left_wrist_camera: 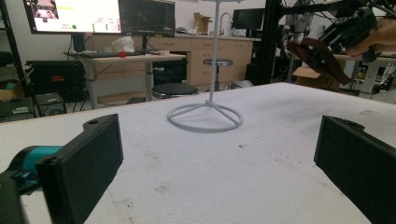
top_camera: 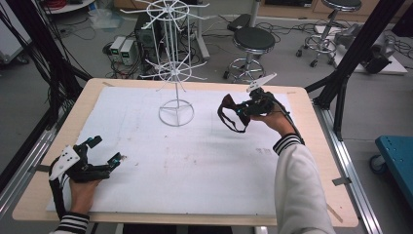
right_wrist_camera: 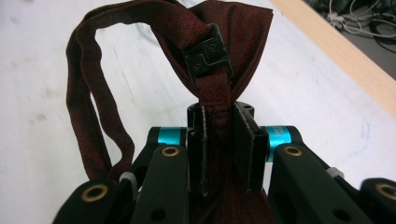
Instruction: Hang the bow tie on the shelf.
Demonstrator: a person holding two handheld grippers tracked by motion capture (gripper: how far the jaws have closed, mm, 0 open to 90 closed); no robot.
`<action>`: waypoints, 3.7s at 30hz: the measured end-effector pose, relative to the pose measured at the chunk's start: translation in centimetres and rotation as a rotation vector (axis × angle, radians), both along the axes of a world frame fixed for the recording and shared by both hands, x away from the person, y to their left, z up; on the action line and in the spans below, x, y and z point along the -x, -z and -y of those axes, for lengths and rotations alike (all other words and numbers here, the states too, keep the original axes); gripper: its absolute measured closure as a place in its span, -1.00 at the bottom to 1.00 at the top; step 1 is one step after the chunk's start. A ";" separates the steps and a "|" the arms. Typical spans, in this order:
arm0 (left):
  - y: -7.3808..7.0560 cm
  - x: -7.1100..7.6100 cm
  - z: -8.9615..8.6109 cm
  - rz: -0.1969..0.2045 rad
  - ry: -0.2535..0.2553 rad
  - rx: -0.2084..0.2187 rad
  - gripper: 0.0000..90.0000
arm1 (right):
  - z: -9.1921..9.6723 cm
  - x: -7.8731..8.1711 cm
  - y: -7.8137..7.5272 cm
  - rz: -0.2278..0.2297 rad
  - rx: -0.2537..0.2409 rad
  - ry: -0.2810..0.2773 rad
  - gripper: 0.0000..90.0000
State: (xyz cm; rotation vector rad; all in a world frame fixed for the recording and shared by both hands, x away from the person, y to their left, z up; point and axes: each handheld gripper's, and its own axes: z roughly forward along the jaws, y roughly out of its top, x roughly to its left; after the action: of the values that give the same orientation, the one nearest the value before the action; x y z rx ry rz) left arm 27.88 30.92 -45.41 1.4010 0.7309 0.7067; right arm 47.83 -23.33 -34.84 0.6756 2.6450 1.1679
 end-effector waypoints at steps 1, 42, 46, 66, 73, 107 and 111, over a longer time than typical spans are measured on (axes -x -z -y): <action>0.0 0.0 0.0 0.000 0.000 0.000 -0.96 | -0.2 0.1 -0.3 0.005 -0.029 0.003 0.70; 0.0 0.0 -0.1 -0.003 0.000 0.005 -0.96 | -4.3 -1.0 -4.4 0.127 -0.315 0.208 0.70; 0.0 0.0 -0.1 -0.004 0.001 0.005 -0.96 | -4.8 -1.1 -4.5 0.143 -0.322 0.210 0.70; 0.0 0.0 -0.1 -0.004 0.002 0.006 -0.96 | -7.1 -1.9 -3.5 0.167 -0.304 0.222 0.70; 0.0 0.0 -0.1 -0.003 0.003 0.005 -0.96 | -7.6 -2.0 -3.1 0.161 -0.294 0.219 0.70; 0.0 0.0 0.0 0.001 0.003 0.000 -0.96 | -9.5 -2.4 -1.1 0.150 -0.233 0.208 -0.03; 0.0 0.0 0.0 0.000 0.003 -0.002 -0.96 | -9.9 -2.1 -0.9 0.173 -0.150 0.202 -0.77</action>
State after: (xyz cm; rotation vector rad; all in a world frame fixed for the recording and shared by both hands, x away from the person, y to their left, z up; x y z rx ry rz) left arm 27.85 30.94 -45.41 1.4031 0.7282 0.7053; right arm 49.93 -13.40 -33.90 0.8068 2.3049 1.3098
